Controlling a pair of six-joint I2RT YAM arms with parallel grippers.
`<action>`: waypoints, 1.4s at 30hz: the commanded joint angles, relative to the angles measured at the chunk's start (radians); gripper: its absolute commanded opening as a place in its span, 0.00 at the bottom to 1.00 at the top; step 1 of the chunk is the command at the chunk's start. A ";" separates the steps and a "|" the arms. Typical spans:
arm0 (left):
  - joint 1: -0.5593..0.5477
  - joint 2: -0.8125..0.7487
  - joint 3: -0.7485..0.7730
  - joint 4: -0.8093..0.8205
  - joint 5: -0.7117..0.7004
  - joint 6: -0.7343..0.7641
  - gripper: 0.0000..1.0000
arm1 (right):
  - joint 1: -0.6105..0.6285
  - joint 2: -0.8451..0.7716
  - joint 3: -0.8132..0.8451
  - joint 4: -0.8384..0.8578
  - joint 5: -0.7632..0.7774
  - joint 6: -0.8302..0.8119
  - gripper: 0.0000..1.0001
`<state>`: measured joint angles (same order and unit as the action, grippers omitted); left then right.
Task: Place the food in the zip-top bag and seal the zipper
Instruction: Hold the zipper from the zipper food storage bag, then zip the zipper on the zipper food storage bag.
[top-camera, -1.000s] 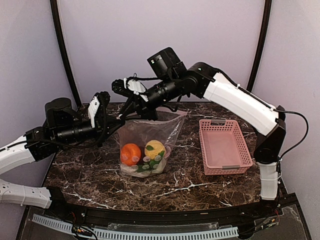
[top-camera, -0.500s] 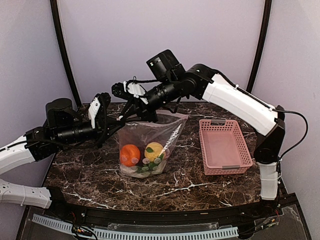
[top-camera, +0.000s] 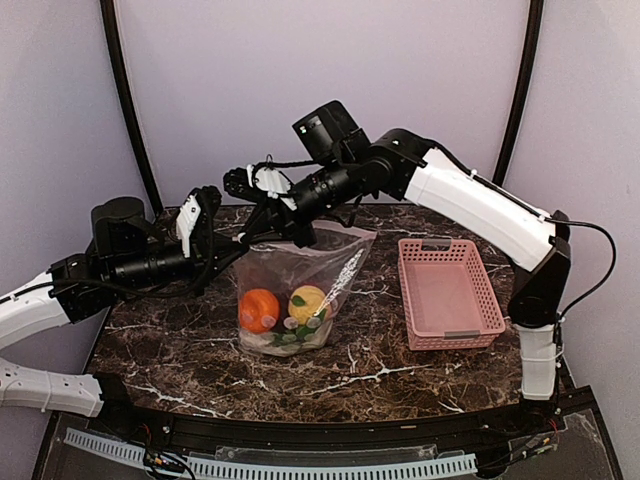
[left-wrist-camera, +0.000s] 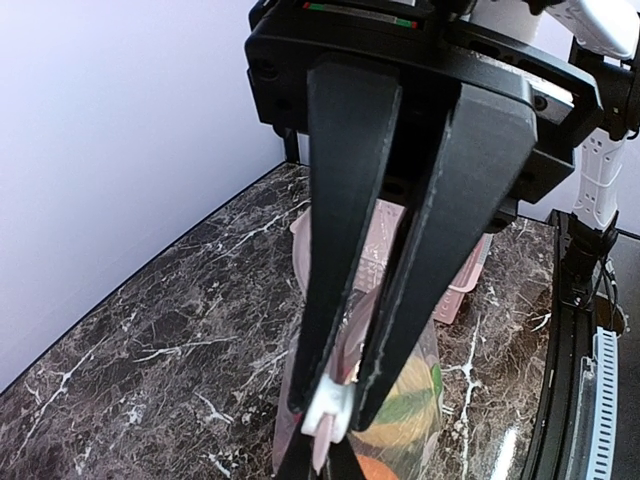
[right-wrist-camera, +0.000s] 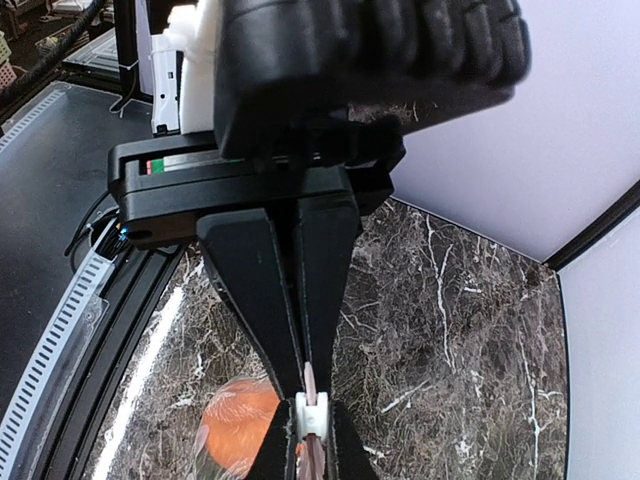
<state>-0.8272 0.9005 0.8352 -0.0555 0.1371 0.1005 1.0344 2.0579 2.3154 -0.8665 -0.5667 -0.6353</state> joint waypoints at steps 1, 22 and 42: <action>0.005 -0.056 -0.018 0.028 -0.041 -0.001 0.01 | -0.001 -0.042 -0.054 -0.032 0.056 -0.035 0.00; 0.007 -0.093 -0.081 0.025 -0.160 0.009 0.01 | -0.175 -0.231 -0.301 -0.073 0.158 -0.043 0.00; 0.016 -0.090 -0.117 0.052 -0.206 -0.002 0.01 | -0.334 -0.377 -0.531 -0.081 0.186 -0.057 0.00</action>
<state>-0.8272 0.8257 0.7422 -0.0074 -0.0292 0.1013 0.7433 1.7172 1.8111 -0.9070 -0.4442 -0.6804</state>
